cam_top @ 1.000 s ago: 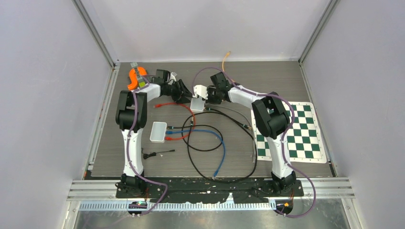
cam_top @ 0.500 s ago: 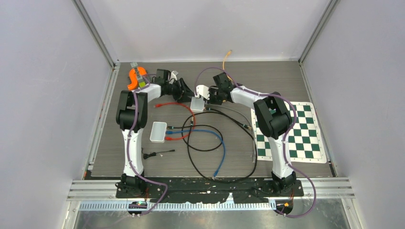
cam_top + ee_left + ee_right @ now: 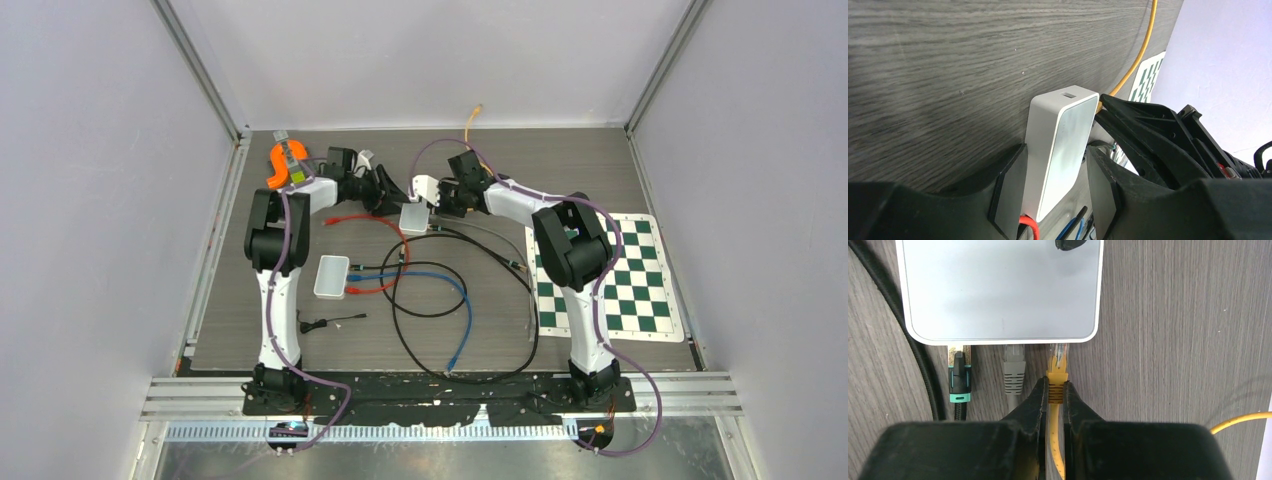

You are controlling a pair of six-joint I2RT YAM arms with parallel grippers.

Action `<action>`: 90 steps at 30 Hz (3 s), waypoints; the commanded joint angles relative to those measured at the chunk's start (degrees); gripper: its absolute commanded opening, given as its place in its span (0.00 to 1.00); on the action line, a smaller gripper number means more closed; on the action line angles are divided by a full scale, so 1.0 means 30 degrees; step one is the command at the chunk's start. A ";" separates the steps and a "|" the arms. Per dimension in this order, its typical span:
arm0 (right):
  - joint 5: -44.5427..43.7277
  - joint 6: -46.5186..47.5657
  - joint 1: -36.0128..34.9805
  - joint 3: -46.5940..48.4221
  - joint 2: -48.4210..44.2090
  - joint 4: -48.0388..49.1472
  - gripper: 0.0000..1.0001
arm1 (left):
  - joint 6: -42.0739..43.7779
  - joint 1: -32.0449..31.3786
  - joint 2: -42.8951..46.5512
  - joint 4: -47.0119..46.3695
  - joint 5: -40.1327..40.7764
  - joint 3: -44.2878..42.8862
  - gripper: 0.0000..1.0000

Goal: Insert the plug into the switch port
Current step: Insert the connector into the switch port.

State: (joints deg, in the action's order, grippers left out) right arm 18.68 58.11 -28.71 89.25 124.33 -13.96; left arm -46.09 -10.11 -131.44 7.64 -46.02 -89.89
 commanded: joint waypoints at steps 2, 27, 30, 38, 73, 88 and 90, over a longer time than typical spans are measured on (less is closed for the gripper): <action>0.0889 -0.0066 0.0055 0.0335 -0.1112 0.0762 0.05 | -0.0078 -0.0087 -0.0219 -0.0875 -0.0772 -0.0052 0.49; 0.5703 0.3403 0.0018 0.1042 -0.0330 0.0080 0.05 | -0.0280 -0.0564 -0.1677 -0.1989 -0.4646 -0.1395 0.50; 0.6034 0.3971 0.0050 0.0731 -0.0775 -0.0207 0.05 | 0.0152 -0.0528 -0.1379 -0.1695 -0.4313 -0.1233 0.50; 0.6327 0.3337 0.0057 -0.0430 -0.1707 0.1751 0.05 | 0.0988 -0.0607 -0.0947 -0.1375 -0.4230 -0.1185 0.50; 0.6676 0.1412 -0.1091 -0.3141 -0.2625 0.7567 0.05 | 0.2138 -0.2662 -0.0548 -0.3078 -0.7293 -0.0699 0.43; 0.9607 0.4153 -0.1106 -0.3254 -0.2938 0.5952 0.05 | 0.5770 -0.2900 -0.0720 -0.0181 -0.7424 -0.2768 0.41; 0.9556 0.4171 -0.1125 -0.3488 -0.3009 0.6140 0.05 | 0.7083 -0.2951 -0.0788 0.1414 -0.7195 -0.3266 0.41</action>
State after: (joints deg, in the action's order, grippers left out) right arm 29.12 67.64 -26.17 78.35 118.52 -2.31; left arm -29.36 -11.66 -135.06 10.07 -57.87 -94.45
